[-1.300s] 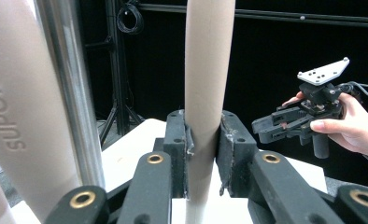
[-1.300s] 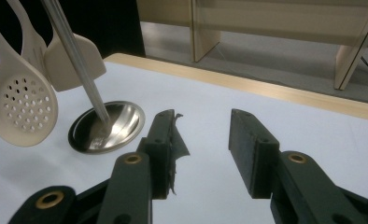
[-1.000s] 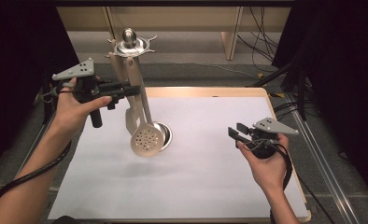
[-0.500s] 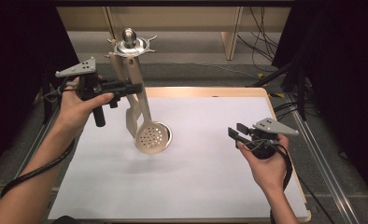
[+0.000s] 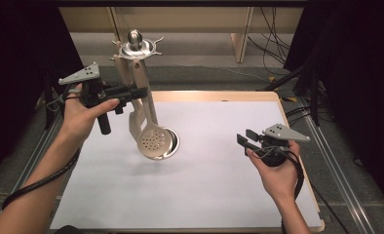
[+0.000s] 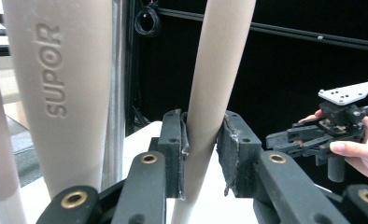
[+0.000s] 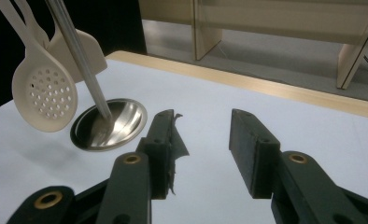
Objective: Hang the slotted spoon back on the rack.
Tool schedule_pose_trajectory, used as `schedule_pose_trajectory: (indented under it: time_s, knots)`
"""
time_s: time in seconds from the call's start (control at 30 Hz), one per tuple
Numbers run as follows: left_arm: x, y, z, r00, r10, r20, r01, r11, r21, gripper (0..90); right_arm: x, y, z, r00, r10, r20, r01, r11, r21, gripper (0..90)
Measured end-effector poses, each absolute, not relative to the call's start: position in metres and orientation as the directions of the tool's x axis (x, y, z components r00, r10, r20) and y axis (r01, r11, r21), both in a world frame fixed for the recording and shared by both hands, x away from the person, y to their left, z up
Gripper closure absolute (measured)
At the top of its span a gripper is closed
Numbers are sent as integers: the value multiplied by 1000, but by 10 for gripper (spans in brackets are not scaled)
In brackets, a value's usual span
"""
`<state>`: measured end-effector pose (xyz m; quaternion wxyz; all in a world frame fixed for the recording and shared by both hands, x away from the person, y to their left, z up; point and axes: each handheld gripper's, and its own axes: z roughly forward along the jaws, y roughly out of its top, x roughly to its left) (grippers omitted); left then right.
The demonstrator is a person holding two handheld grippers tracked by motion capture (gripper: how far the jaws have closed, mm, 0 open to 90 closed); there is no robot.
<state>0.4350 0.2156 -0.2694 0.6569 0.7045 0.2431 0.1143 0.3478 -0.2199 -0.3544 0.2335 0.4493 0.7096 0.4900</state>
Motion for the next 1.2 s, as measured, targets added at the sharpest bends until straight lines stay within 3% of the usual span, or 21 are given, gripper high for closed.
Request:
schedule_pose_trajectory:
  time_s: [0.4, 0.43, 0.7, 1.2]
  knots:
    - [420, 221, -272, 795, 597, -103, 129, -1, 992, 551, 349, -223, -354, -502, 859, 102, 392, 121, 912, 608]
    - [418, 222, -273, 789, 608, -96, 122, -2, 993, 550, 349, -225, -353, -496, 866, 67, 378, 146, 914, 607]
    - [400, 229, -279, 769, 637, -57, 87, -16, 996, 540, 349, -223, -354, -497, 861, 105, 396, 118, 911, 603]
    - [372, 239, -294, 727, 686, 13, 24, -45, 999, 533, 348, -225, -353, -492, 867, 77, 386, 137, 912, 603]
